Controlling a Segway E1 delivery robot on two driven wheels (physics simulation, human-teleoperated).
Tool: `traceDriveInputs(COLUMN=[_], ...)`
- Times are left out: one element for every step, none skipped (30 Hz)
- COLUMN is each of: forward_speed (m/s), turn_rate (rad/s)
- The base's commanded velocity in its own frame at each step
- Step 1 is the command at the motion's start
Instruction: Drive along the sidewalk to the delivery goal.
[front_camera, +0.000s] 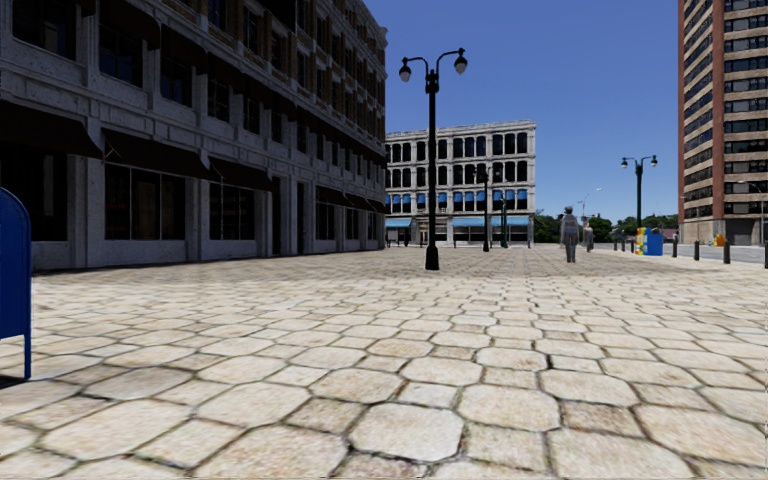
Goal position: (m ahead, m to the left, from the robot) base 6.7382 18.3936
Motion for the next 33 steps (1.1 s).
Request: traceDriveInputs(forward_speed=[1.54, 1.55, 1.56, 1.57, 1.57, 1.57, 1.57, 1.57, 1.57, 1.57, 1.57, 1.57, 1.57, 1.57, 1.57, 1.57, 1.57, 1.57, 1.57, 1.57, 1.57, 1.57, 1.57, 1.57, 1.57, 1.57, 1.57, 1.57, 1.57, 1.57, 1.57, 1.57, 1.57], turn_rate=[0.24, 0.28, 0.31, 0.35, 0.35, 0.37, 0.38, 0.4, 0.4, 0.41, 0.49, 0.49, 0.54, 0.6, 0.63, 0.63, 0.64, 0.64, 0.64, 0.64, 0.65, 0.68, 0.71, 0.71, 0.72, 0.72, 0.72, 0.72, 0.72, 0.72, 0.72, 0.72, 0.72])
